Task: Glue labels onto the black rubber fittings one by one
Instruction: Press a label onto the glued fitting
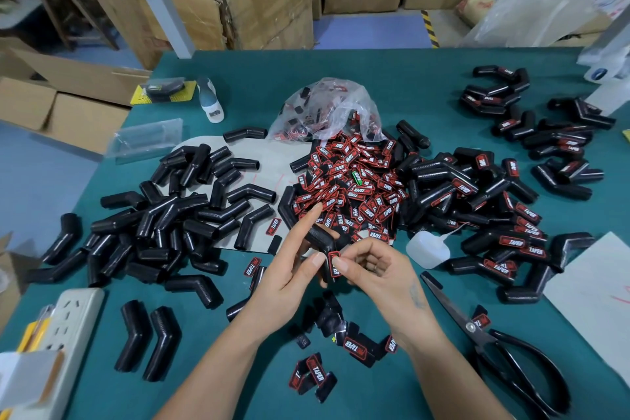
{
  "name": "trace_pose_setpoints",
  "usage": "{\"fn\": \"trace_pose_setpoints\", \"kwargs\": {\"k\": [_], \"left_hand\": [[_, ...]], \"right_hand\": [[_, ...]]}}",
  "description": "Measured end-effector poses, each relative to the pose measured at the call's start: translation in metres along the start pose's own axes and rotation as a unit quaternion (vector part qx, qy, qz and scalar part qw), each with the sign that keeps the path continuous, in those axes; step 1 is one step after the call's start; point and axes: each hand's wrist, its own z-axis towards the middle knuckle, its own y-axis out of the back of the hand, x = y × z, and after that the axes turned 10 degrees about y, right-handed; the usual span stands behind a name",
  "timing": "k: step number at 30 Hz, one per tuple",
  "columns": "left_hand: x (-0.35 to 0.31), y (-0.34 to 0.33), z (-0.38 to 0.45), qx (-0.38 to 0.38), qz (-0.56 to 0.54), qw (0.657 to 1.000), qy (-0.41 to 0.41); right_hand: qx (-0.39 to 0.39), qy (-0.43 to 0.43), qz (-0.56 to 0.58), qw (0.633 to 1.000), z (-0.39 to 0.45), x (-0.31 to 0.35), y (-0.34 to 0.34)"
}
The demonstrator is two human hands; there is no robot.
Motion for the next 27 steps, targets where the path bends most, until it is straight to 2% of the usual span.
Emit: {"fn": "trace_pose_setpoints", "kwargs": {"k": [7,27], "left_hand": [[0.0015,-0.0008,0.0000,0.003,-0.009,1.000,0.024],[0.0017,-0.0003,-0.0002,0.000,0.005,1.000,0.010]], "right_hand": [[0.002,0.004,0.004,1.000,0.0010,-0.0004,-0.0007],[-0.009,-0.003,-0.002,1.000,0.0004,-0.0007,-0.0006]]}}
